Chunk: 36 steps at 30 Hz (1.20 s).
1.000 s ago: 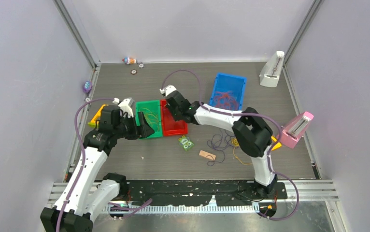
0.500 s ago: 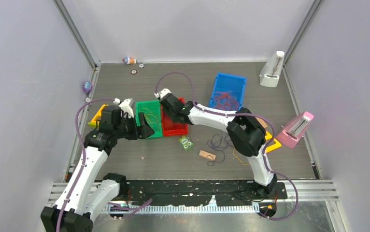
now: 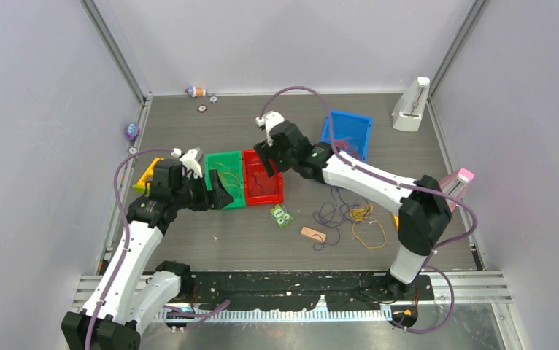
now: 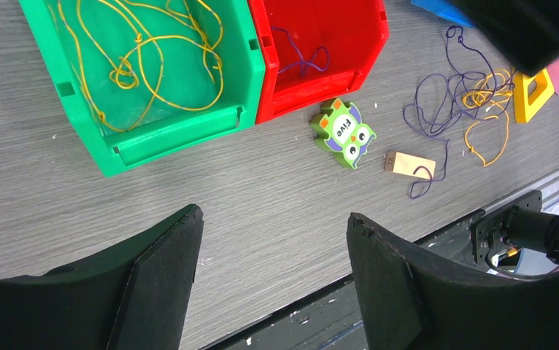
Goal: Untangle the cables
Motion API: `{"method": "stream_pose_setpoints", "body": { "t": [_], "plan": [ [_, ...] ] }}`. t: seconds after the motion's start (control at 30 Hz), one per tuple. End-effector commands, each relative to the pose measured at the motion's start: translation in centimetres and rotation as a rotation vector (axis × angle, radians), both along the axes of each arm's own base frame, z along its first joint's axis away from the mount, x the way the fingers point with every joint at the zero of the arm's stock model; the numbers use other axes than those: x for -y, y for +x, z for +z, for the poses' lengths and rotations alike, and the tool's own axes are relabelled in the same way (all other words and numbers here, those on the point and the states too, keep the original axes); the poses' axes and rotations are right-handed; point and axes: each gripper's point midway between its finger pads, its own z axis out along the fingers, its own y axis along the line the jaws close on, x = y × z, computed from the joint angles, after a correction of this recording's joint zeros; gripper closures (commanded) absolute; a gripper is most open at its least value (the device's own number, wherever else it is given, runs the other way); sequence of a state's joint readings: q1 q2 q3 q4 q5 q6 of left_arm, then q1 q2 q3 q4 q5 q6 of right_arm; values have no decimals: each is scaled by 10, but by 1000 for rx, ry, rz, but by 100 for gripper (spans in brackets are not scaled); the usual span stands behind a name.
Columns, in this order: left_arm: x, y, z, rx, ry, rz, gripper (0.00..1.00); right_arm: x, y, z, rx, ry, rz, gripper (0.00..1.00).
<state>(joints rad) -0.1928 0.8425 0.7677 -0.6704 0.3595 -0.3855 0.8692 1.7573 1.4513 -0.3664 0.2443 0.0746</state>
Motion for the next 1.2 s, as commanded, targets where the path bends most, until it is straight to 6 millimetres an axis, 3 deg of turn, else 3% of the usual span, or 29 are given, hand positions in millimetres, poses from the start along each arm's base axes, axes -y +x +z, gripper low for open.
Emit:
{"method": "stream_pose_setpoints", "body": {
  "t": [0.0,0.1,0.23,0.4,0.53,0.8,1.17],
  "plan": [
    [2,1,5,39,-6,-18,26,27,10,31,-17,133,23,22],
    [3,2,6,42,-8,-22,25,45,20,35,-23,157,8,15],
    [4,1,6,38,-15,-28,25,52,34,36,-58,192,19,11],
    [6,0,6,41,-24,-35,25,39,42,27,-84,169,214,10],
    [7,-1,6,39,-29,-42,25,37,59,15,-115,135,273,9],
    [8,-1,6,36,-31,-45,25,26,91,2,-262,317,297,8],
    [9,-1,6,31,-34,-48,25,3,85,-18,-370,435,434,6]
  ]
}}
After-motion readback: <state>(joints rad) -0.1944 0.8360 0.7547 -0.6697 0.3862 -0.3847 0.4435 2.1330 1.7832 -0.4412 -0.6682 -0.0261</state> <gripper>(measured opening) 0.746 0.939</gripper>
